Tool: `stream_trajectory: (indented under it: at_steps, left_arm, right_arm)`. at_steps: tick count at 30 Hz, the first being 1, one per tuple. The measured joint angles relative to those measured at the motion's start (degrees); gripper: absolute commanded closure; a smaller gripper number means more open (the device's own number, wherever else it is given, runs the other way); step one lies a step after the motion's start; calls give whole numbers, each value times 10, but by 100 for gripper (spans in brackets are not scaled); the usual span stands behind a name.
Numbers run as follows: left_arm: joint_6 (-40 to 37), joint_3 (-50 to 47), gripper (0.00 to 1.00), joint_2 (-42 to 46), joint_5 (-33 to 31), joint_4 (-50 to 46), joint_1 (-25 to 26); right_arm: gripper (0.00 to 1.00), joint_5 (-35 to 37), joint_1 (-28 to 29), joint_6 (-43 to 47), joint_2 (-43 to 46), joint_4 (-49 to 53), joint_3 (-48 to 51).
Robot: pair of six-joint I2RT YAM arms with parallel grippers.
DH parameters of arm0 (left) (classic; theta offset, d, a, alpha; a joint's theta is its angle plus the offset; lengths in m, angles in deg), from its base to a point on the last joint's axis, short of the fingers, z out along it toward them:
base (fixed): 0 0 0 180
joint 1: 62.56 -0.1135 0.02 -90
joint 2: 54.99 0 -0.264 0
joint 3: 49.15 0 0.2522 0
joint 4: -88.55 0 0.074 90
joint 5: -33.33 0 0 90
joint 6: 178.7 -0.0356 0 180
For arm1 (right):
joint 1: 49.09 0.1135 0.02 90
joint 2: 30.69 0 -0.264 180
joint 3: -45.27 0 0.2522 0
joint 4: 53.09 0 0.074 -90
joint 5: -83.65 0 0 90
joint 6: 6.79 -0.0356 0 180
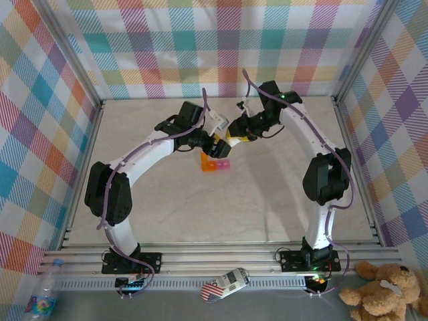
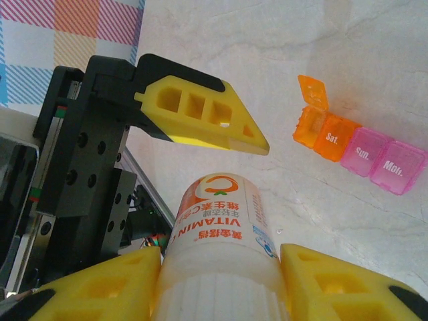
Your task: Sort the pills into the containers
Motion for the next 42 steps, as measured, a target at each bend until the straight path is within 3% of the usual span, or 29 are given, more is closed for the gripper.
stream_trajectory:
  at_steps: [19,21,23,28,36,42]
  left_arm:
    - [-13,0,81,-6,13,-17,6]
    - [-13,-1,90,-6,13,-17,6]
    - [-10,-3,100,-6,13,-14,6]
    - [10,-25,100,-1,2,24,4]
    - [43,-76,100,40,-18,71,-8]
    - [68,-106,100,76,-28,123,-10]
  right_arm:
    - [63,-10,-1,-10,0,-23,26]
    - [57,-11,-1,-11,0,-24,27]
    - [44,-8,-1,-14,0,-26,28]
    - [30,-3,-11,-30,13,-50,66]
    - [29,2,-48,-78,138,-134,238]
    - [30,57,-42,-226,256,-317,391]
